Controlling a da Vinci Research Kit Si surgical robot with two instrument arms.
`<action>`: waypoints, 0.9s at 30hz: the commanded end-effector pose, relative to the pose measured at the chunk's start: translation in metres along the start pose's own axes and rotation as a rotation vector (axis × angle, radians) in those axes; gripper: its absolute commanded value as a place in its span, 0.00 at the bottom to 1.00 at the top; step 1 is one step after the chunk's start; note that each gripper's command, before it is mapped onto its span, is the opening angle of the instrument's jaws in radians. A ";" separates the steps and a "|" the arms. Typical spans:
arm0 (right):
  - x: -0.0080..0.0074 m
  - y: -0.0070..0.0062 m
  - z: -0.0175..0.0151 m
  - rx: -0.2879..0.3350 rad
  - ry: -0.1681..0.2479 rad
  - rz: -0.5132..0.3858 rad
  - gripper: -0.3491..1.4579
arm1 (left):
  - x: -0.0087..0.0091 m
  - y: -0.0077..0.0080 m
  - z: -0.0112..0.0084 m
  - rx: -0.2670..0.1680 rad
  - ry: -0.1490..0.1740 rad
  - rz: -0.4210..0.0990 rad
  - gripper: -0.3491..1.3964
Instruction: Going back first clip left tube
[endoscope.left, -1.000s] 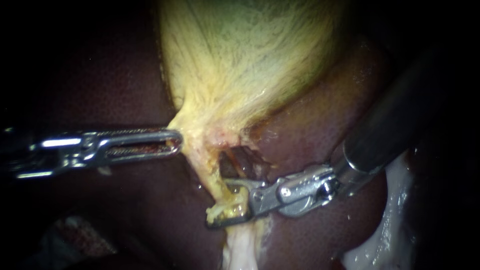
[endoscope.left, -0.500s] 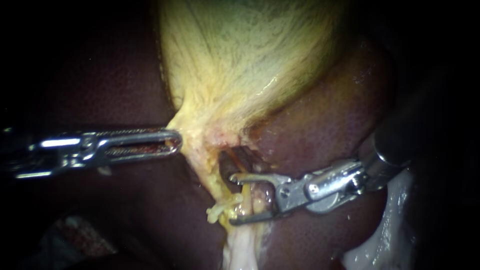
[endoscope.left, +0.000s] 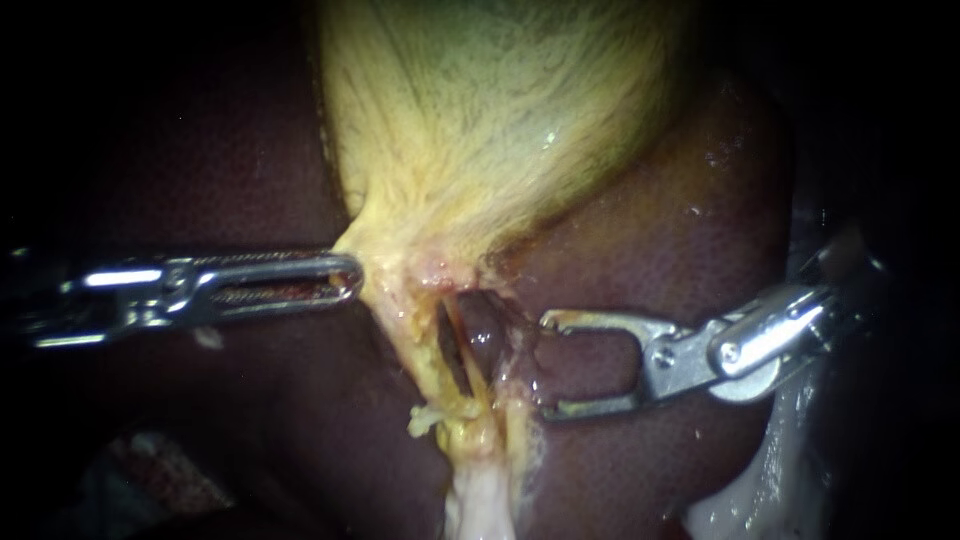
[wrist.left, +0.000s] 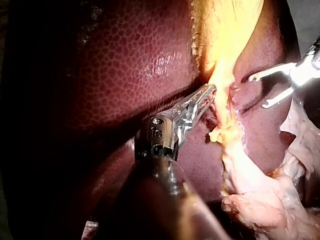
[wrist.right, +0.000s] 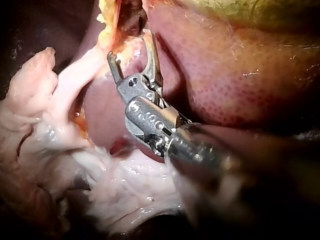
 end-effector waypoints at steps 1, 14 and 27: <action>0.0000 0.0000 -0.0002 0.000 -0.001 0.002 0.52 | 0.0001 0.0002 0.0001 0.000 -0.001 0.001 0.20; 0.0009 -0.0003 -0.0017 0.008 0.002 -0.025 0.52 | 0.0016 0.0026 0.0027 -0.010 -0.010 0.011 0.20; 0.0010 -0.0004 -0.0017 0.007 0.002 -0.037 0.52 | 0.0036 0.0024 0.0081 0.006 0.023 0.030 0.21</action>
